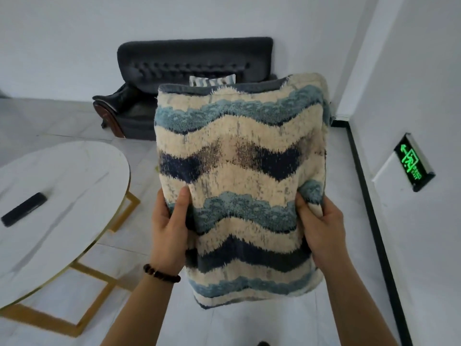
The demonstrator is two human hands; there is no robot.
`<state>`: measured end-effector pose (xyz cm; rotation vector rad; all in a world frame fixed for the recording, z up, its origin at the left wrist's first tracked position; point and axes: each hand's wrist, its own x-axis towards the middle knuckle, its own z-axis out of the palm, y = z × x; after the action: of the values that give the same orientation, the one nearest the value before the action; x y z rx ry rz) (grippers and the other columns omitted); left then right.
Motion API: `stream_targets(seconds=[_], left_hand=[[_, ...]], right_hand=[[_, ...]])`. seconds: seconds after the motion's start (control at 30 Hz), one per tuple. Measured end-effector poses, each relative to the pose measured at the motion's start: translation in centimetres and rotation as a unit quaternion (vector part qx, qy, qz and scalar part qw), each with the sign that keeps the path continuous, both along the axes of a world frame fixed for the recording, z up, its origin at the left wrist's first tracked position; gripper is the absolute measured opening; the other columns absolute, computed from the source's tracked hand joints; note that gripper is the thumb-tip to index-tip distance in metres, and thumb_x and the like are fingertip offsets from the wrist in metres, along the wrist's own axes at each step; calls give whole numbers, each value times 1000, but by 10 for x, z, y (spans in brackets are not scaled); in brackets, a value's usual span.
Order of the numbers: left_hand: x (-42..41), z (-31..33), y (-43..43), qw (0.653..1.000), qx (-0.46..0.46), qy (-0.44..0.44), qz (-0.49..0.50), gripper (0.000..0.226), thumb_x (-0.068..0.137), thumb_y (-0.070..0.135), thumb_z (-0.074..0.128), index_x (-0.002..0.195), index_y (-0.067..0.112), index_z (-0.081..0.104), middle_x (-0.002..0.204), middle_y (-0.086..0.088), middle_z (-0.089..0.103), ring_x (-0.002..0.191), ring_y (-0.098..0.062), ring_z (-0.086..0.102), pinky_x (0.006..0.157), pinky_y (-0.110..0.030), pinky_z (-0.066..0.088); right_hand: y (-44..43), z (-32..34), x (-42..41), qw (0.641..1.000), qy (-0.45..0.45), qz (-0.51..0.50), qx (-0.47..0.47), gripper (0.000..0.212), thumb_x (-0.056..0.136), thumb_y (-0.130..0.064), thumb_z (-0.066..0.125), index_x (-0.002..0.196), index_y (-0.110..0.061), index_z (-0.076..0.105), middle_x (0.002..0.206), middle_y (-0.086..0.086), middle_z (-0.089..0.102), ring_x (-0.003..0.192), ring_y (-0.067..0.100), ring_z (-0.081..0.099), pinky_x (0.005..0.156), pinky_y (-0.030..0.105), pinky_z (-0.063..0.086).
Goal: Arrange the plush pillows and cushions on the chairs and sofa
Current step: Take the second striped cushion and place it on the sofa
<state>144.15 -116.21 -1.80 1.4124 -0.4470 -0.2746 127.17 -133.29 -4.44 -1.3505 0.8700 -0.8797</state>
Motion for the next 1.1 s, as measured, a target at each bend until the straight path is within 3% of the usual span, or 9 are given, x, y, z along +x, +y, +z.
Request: stream_targets(seconds=[0.07,0.2,0.3,0.43,0.53,0.7,0.87,0.97,1.1], left_hand=[[34,5,-38,999,7,10,31,33,102,32,46,131,21,57,114,26,72,111,3,65,89,-14,52],[108,-12,-115,997,19,15,69,51,98,55,46,139,25,54,133,8,66,125,-15,60,109,-43,45],[165,-34,-188,998,6,14,56,50,99,54,50,141,27,52,133,14,66,125,-6,60,109,-39,47],[245,-37,-296,999,6,18,42,61,91,56,62,143,27,50,137,7,64,128,-16,59,108,-51,47],[298,-17,-379,999,-8,26,36,48,89,49,63,134,34,56,130,12,68,124,-11,61,108,-45,48],[375,6,-512,999,-21,26,-24,48,88,41,61,133,25,56,123,11,71,116,-10,66,96,-30,56],[451,-20,-633,998,40,-5,-41,47,97,49,58,138,26,54,130,6,69,122,-16,64,104,-48,51],[497,-21,-695,999,45,17,7,47,96,45,56,138,24,54,126,7,71,118,-13,67,103,-44,53],[565,1,-737,993,30,46,106,47,92,41,56,137,27,55,125,8,71,117,-16,67,99,-40,55]], right_hand=[[-44,8,40,1000,2,22,-2,10,92,-31,71,102,-32,70,93,-18,77,87,1,72,70,22,59],[-136,-7,119,999,8,52,-11,9,93,-28,70,100,-32,70,96,-14,77,93,8,73,77,31,61],[-213,-26,180,998,24,57,-23,7,93,-32,70,99,-33,70,101,-8,76,98,15,72,86,44,60],[-316,-18,259,997,29,59,-30,12,94,-29,69,106,-33,71,104,-10,77,99,11,72,86,38,59],[-391,7,309,998,18,64,-15,13,94,-27,67,105,-33,71,100,-12,78,94,7,74,76,28,60],[-513,22,375,999,6,37,11,13,98,-27,60,107,-34,67,97,-15,76,87,-5,71,70,18,56],[-632,-11,459,998,18,57,31,20,104,-20,51,107,-33,66,94,-4,75,91,15,71,83,44,59],[-702,-15,527,993,21,108,40,24,103,-19,51,103,-37,67,97,-15,75,93,5,71,82,33,56],[-772,3,630,976,25,215,37,22,102,-20,53,100,-37,68,104,-10,73,98,7,69,87,36,55]])
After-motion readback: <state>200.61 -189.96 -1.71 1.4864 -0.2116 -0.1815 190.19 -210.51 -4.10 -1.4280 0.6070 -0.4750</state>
